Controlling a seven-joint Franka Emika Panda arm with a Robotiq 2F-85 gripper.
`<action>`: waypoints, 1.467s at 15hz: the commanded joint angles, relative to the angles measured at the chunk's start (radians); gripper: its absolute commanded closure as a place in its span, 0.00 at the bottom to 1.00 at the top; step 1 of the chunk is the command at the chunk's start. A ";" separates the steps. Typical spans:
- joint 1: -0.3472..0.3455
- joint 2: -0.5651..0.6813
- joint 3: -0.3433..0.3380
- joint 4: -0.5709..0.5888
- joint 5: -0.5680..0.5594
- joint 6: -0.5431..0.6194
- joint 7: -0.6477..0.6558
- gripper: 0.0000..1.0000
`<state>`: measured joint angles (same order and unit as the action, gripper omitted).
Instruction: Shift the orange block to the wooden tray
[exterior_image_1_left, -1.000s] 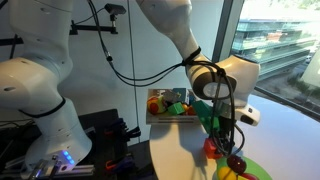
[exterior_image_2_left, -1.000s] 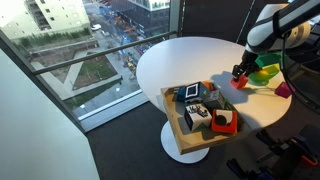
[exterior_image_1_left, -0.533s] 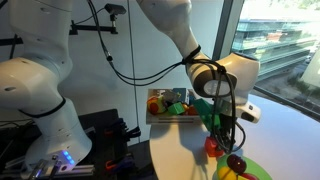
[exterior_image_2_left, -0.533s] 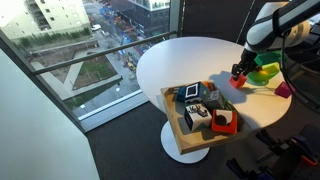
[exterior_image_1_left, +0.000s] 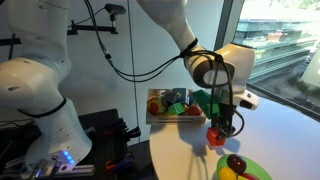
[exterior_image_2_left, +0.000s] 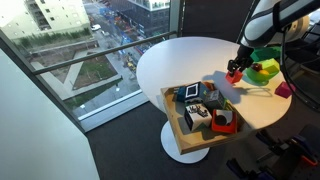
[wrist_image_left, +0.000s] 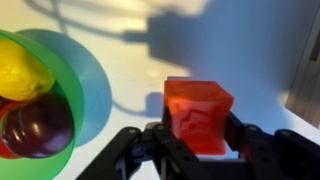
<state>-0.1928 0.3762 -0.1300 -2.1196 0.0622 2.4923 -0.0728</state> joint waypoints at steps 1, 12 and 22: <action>0.031 -0.042 0.003 0.001 -0.009 -0.032 0.050 0.75; 0.156 -0.096 0.030 0.011 -0.045 -0.036 0.175 0.75; 0.239 -0.111 0.071 0.005 -0.101 -0.035 0.247 0.75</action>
<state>0.0315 0.2886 -0.0700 -2.1182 -0.0075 2.4864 0.1365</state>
